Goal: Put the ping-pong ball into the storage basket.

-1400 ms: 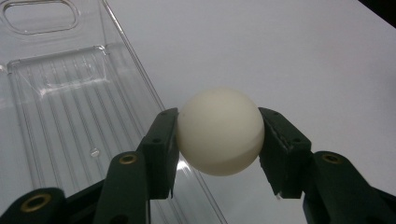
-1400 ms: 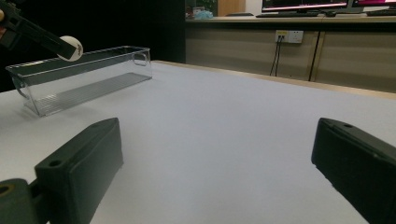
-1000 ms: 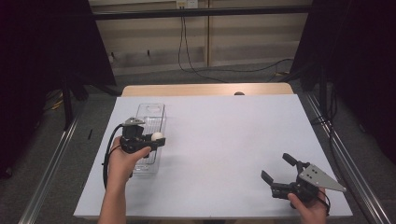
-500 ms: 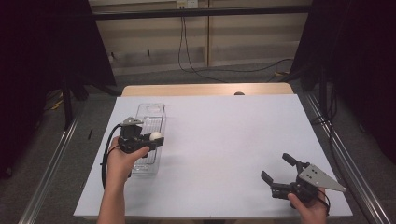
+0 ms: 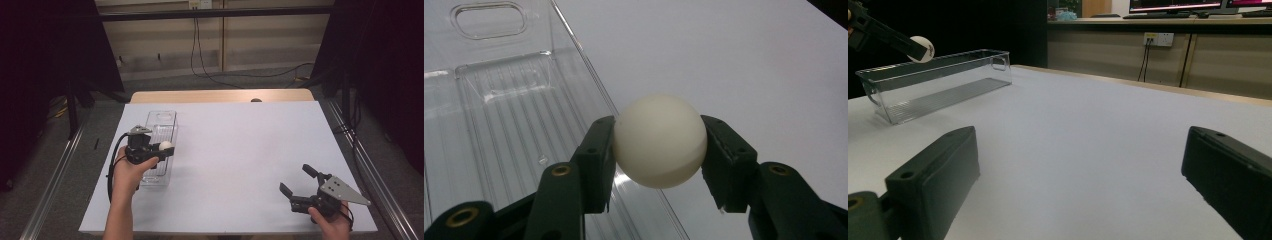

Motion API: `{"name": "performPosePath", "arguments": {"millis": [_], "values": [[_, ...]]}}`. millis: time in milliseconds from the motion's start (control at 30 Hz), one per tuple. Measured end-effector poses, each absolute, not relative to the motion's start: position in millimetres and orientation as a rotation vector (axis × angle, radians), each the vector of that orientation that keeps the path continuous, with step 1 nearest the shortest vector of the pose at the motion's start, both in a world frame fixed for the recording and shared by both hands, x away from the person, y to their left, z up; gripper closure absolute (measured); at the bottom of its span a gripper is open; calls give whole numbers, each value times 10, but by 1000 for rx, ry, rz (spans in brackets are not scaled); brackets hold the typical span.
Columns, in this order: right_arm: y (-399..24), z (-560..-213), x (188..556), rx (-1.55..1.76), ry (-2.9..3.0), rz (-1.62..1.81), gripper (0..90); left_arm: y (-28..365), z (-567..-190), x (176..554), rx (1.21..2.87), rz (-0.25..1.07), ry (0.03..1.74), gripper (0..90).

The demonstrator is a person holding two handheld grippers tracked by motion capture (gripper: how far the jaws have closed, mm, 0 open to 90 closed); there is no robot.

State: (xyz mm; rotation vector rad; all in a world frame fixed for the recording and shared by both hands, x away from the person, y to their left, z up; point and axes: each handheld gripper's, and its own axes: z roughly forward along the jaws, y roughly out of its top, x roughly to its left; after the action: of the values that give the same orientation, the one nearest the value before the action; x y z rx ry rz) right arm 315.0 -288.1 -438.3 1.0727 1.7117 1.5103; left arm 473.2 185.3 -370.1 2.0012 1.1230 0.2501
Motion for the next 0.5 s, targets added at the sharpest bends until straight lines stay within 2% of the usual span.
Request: {"name": "performPosePath", "arguments": {"millis": [500], "values": [[-2880,-4383,3148,1069,1718,1511,14,1907,-3692,4730,1982,260,1136,510]]}}
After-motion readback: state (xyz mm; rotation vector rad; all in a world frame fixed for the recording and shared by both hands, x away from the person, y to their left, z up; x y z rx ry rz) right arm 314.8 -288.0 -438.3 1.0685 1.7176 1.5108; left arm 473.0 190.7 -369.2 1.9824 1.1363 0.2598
